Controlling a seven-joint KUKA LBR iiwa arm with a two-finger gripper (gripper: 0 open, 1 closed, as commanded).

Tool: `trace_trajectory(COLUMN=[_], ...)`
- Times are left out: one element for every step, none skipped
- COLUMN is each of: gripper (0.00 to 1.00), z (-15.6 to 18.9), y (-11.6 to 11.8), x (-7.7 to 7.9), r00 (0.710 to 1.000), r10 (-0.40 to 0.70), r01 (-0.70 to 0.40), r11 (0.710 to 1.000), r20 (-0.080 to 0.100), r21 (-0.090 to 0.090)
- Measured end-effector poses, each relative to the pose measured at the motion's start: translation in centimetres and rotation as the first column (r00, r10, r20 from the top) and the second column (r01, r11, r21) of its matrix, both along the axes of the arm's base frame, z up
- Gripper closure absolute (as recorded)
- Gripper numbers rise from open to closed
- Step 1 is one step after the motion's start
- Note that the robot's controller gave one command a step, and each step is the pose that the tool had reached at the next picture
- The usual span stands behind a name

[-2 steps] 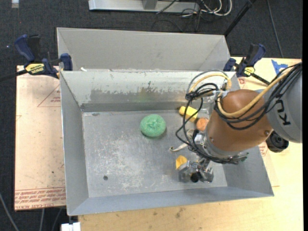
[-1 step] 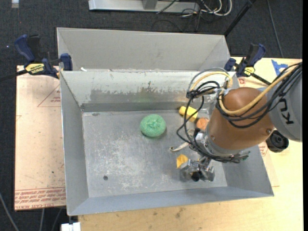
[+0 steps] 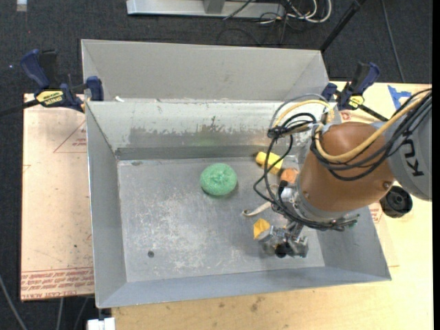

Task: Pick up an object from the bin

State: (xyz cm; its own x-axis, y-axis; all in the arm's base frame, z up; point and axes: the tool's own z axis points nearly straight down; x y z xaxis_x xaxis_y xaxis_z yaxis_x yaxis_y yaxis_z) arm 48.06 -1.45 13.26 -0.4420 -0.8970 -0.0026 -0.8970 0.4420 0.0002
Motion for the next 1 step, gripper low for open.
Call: trace_trajectory(gripper=[1.0], z=[0.59], y=[0.02], x=[0.06], r00=[1.0], r10=[-0.001], r01=[0.001], r11=[1.0], r20=[0.002], r21=[0.0])
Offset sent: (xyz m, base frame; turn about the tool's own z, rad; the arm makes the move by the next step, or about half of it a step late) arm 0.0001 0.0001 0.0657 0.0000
